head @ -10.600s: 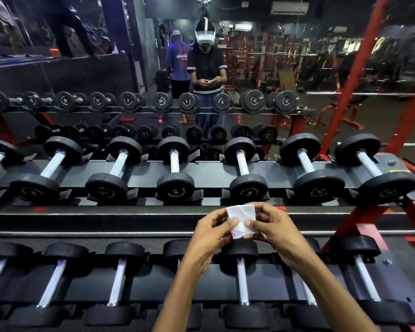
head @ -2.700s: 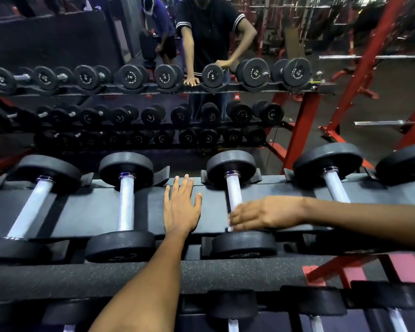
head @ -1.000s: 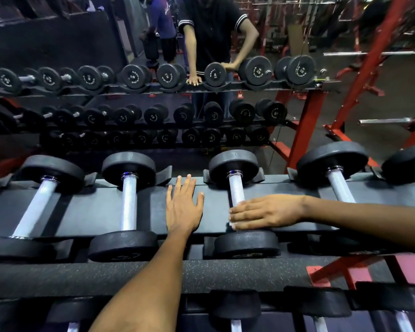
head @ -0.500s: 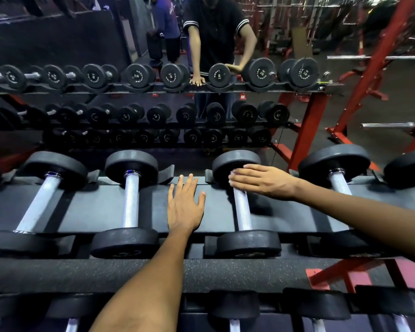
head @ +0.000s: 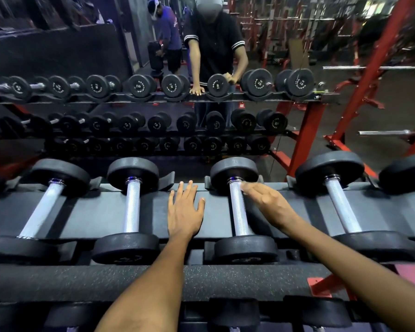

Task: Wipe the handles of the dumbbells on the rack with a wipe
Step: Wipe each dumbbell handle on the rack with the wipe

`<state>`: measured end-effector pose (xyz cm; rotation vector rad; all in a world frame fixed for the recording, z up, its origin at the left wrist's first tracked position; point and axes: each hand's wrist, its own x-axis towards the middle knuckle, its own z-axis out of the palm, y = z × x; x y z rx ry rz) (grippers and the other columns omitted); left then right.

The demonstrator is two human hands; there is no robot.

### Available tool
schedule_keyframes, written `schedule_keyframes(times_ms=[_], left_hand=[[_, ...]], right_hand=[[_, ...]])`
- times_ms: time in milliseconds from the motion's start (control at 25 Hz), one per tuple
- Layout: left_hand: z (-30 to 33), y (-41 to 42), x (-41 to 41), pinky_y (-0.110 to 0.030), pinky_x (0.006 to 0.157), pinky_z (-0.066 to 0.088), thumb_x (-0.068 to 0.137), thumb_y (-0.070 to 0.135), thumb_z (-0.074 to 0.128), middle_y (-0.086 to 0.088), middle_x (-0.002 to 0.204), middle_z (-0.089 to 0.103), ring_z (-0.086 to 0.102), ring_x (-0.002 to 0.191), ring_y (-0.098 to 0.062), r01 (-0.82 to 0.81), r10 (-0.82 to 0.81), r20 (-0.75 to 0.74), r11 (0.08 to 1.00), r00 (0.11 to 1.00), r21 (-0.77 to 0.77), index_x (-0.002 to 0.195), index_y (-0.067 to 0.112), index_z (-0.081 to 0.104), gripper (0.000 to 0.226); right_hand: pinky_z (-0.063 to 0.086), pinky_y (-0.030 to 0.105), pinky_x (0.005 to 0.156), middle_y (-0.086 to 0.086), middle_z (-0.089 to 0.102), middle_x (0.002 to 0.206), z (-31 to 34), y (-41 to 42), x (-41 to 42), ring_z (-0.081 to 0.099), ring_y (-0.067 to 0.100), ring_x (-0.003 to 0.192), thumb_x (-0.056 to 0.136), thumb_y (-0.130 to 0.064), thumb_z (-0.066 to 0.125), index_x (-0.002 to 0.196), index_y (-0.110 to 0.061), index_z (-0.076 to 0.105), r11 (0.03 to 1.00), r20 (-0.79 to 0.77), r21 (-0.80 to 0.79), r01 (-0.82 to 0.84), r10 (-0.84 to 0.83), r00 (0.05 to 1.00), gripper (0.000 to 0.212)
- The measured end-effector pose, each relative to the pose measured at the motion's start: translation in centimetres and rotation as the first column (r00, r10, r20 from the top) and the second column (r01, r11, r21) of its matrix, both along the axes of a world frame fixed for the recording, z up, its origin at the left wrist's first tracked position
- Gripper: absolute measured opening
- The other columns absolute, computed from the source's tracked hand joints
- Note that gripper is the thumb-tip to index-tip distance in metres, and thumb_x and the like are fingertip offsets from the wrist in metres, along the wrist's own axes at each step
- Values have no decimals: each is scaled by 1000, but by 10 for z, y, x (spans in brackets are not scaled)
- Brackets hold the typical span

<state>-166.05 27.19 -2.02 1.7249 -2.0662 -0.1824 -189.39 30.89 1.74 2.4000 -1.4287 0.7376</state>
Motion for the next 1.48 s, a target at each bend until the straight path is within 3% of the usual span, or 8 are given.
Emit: schedule_keyframes(times_ms=[120, 200, 280, 560, 920, 1160, 1320, 1480], left_hand=[[0, 1, 0, -33, 121, -5, 101, 43, 33, 10, 160, 18, 2, 149, -8, -2, 2, -7, 1000, 1000, -2, 151, 27, 28, 53], [1, -1, -1, -32, 121, -5, 101, 43, 34, 10, 160, 19, 3, 149, -9, -2, 2, -13, 1000, 1000, -7, 151, 26, 29, 53], [2, 0, 0, -32, 121, -5, 101, 43, 34, 10, 160, 20, 3, 149, -9, -4, 4, -5, 1000, 1000, -7, 151, 27, 29, 53], [0, -2, -2, -32, 120, -6, 100, 43, 34, 10, 160, 19, 3, 149, -8, -8, 8, -15, 1000, 1000, -9, 151, 27, 29, 53], [0, -1, -1, -32, 121, -4, 101, 42, 34, 10, 160, 21, 4, 149, -8, -10, 10, -11, 1000, 1000, -14, 150, 26, 31, 52], [-1, -2, -2, -32, 121, -5, 101, 42, 34, 10, 160, 20, 3, 149, -9, -10, 10, -8, 1000, 1000, -9, 150, 27, 31, 52], [0, -1, -1, -32, 121, -4, 101, 43, 34, 9, 160, 20, 3, 149, -9, -8, 8, -21, 1000, 1000, -5, 150, 27, 31, 52], [-1, 0, -1, -33, 121, -4, 101, 42, 33, 9, 160, 20, 3, 149, -9, -5, 5, -20, 1000, 1000, -7, 150, 26, 31, 52]], right_hand=[[53, 30, 64, 9, 72, 86, 8, 9, 13, 67, 20, 76, 90, -14, 57, 92, -8, 72, 869, 518, 433, 239, -457, 723, 16], [54, 28, 53, 12, 66, 81, 21, -1, 24, 63, 18, 65, 91, -7, 55, 87, -6, 66, 666, 666, 742, -84, -715, 215, 12], [55, 29, 49, 11, 64, 71, 31, -16, 26, 65, 18, 53, 92, -1, 45, 83, -5, 55, 508, 553, 779, -369, -833, 21, 14], [32, 24, 62, 0, 40, 43, 69, -30, 33, 32, 14, 43, 75, -1, 40, 61, -13, 41, 404, 490, 781, -477, -870, 65, 18], [36, 31, 85, 10, 49, 91, 81, -43, 39, 48, 22, 61, 52, 1, 40, 94, -8, 40, 354, 402, 786, -506, -915, -15, 43], [35, 39, 89, 6, 44, 114, 103, -36, 53, 53, 24, 102, 75, 6, 37, 131, -11, 39, 455, 465, 798, -396, -882, -77, 58], [33, 37, 79, 6, 45, 83, 102, -35, 48, 46, 23, 66, 54, 5, 44, 80, -13, 40, 420, 422, 823, -382, -903, -83, 32], [44, 35, 79, 9, 57, 75, 81, -26, 34, 58, 26, 66, 60, -4, 48, 81, -6, 50, 331, 444, 742, -583, -894, 56, 21]])
